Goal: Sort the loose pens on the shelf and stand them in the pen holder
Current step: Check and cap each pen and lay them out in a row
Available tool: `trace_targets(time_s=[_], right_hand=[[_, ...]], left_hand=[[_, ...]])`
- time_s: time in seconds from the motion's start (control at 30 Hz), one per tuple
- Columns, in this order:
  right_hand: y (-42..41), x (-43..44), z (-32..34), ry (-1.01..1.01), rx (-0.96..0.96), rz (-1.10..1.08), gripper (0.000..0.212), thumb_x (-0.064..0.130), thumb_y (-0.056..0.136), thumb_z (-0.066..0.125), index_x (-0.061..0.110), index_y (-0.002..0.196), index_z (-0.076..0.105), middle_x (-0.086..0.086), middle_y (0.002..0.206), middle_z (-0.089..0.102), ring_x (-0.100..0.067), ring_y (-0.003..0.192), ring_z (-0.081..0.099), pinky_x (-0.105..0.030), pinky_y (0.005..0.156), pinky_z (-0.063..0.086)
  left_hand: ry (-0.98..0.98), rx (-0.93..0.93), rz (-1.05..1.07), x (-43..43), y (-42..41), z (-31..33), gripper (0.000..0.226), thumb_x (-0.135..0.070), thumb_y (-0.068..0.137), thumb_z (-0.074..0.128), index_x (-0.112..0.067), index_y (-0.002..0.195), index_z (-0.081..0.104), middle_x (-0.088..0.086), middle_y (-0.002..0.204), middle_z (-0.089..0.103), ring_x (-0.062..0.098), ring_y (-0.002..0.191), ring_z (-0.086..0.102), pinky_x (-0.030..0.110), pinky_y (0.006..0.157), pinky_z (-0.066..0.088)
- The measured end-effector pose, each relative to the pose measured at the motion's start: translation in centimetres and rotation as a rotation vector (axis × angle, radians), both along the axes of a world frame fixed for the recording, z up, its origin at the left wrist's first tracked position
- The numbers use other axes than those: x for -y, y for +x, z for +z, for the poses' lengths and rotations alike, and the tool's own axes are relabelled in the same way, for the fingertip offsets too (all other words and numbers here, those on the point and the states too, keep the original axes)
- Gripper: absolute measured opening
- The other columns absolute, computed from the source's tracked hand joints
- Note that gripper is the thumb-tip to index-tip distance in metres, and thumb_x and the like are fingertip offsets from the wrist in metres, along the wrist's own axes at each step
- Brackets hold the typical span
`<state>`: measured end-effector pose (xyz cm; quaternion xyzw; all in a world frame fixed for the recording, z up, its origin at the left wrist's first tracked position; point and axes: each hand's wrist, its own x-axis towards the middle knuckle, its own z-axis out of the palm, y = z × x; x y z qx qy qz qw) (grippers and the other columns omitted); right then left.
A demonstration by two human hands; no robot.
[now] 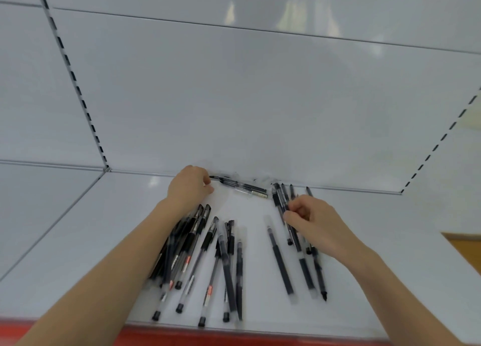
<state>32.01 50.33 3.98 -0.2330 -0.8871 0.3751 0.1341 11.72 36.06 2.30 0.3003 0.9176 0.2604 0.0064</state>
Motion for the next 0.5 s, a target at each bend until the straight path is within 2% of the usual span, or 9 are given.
trace_targets(time_s=[0.07,0.1,0.17,0.23,0.33,0.4,0.5], right_hand=[[0.2,0.4,0.6,-0.065,-0.024,0.005,0.006,0.02,0.087,0.055,0.021,0.082,0.054,0.0,0.074,0.064,-0.009,0.063,0.052,-0.019,0.061,0.044],[0.3,0.7,1.0,-0.104,-0.051,0.018,0.006,0.019,0.088,0.054,0.02,0.082,0.053,-0.002,0.075,0.068,-0.009,0.061,0.054,-0.021,0.058,0.044],[0.6,1.7,2.0,-0.161,-0.115,0.066,0.009,0.014,0.09,0.051,0.018,0.082,0.051,-0.005,0.071,0.069,-0.003,0.053,0.055,-0.015,0.05,0.04],[1.1,2.8,3.0,-0.166,-0.177,0.122,0.01,0.01,0.09,0.05,0.015,0.082,0.053,-0.011,0.062,0.064,-0.002,0.046,0.052,-0.01,0.047,0.037],[1.5,4.0,3.9,-0.13,-0.237,0.188,0.016,0.013,0.087,0.051,0.024,0.076,0.057,0.0,0.048,0.053,-0.006,0.045,0.043,-0.011,0.047,0.035],[1.5,4.5,4.2,-0.11,-0.246,0.228,0.017,0.015,0.086,0.053,0.027,0.075,0.057,0.006,0.045,0.047,-0.005,0.046,0.043,-0.012,0.05,0.036],[1.7,4.9,4.3,-0.07,-0.262,0.266,0.022,0.017,0.087,0.054,0.032,0.072,0.056,0.008,0.044,0.042,-0.008,0.049,0.044,-0.017,0.053,0.039]], left_hand=[[0.18,0.069,-0.044,0.4,1.0,0.8,0.017,-0.02,0.086,0.062,-0.009,0.098,0.063,0.006,0.102,0.063,0.018,0.089,0.057,0.022,0.073,0.042],[0.291,0.138,-0.08,0.7,1.8,1.4,0.012,-0.021,0.086,0.063,-0.011,0.094,0.063,0.002,0.095,0.065,0.015,0.083,0.059,0.018,0.069,0.042],[0.501,0.315,-0.177,1.7,3.7,2.9,0.005,-0.017,0.083,0.066,-0.016,0.086,0.062,-0.001,0.085,0.067,0.011,0.074,0.062,0.018,0.068,0.046],[0.639,0.417,-0.237,2.7,5.5,4.0,0.009,-0.013,0.081,0.068,-0.02,0.083,0.063,0.002,0.083,0.068,0.011,0.073,0.064,0.025,0.072,0.051],[0.747,0.439,-0.256,3.9,7.1,5.0,0.015,-0.007,0.079,0.068,-0.02,0.082,0.064,0.006,0.085,0.068,0.014,0.078,0.064,0.026,0.077,0.053],[0.775,0.437,-0.266,4.5,7.8,5.5,0.015,-0.005,0.079,0.068,-0.019,0.083,0.064,0.008,0.088,0.069,0.014,0.079,0.065,0.024,0.078,0.053],[0.792,0.429,-0.289,5.1,8.5,5.8,0.016,-0.004,0.078,0.069,-0.019,0.082,0.065,0.001,0.085,0.07,0.01,0.078,0.065,0.02,0.076,0.052]])
